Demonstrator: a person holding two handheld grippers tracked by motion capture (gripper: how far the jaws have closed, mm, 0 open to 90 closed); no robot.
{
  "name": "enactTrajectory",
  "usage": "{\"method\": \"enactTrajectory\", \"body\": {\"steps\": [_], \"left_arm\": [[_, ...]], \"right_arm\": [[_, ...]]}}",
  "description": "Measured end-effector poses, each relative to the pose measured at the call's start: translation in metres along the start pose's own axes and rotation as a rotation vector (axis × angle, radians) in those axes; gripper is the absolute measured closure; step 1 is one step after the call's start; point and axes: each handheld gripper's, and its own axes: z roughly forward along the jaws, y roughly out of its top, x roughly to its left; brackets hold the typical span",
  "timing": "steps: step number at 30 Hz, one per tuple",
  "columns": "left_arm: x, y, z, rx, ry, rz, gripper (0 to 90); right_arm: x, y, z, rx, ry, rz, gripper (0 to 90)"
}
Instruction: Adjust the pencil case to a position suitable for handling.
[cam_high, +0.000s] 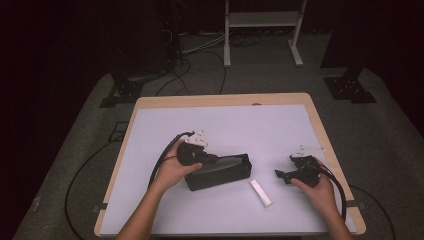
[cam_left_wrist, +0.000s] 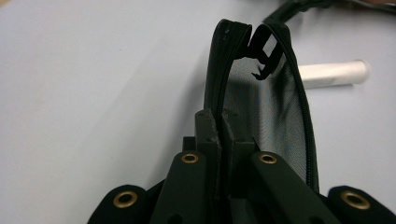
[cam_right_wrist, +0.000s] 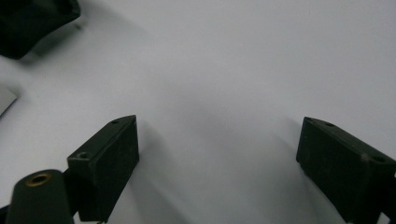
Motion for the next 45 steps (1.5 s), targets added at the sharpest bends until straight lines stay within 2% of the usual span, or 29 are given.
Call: {"method": "enactTrajectory", "body": {"steps": [5, 12, 15, 21, 23, 28, 33, 37, 45], "left_arm": [[-0.007, -0.003, -0.006, 0.019, -0.033, 0.022, 86.7], [-0.01, -0.009, -0.006, 0.029, -0.055, 0.016, 86.3], [-0.009, -0.01, -0.006, 0.026, -0.054, 0.013, 83.1], [-0.009, -0.01, -0.014, 0.003, -0.06, 0.001, 72.3], [-0.01, -0.01, -0.018, -0.007, -0.056, -0.015, 65.0], [-0.01, -0.011, -0.026, -0.033, -0.055, -0.04, 54.6], [-0.009, -0.014, -0.039, -0.058, -0.02, -0.073, 43.4], [-0.007, -0.02, -0.05, -0.076, 0.028, -0.098, 35.7], [-0.004, -0.04, -0.064, -0.061, 0.09, -0.142, 26.9]], "right_arm": [[0.0, 0.0, 0.0, -0.001, 0.0, 0.0, 12.1], [0.0, 0.0, 0.0, -0.001, 0.0, -0.001, 12.1], [0.0, 0.0, 0.0, -0.001, 0.0, -0.001, 12.1], [0.0, 0.0, 0.0, -0.001, 0.0, -0.001, 12.1], [0.0, 0.0, 0.0, -0.001, 0.0, -0.001, 12.2], [0.0, 0.0, 0.0, -0.001, 0.0, -0.001, 12.1], [0.0, 0.0, 0.0, -0.001, 0.0, 0.0, 12.1], [0.0, 0.0, 0.0, -0.001, 0.0, -0.001, 12.1], [0.0, 0.0, 0.0, -0.001, 0.0, -0.001, 12.1]]}}
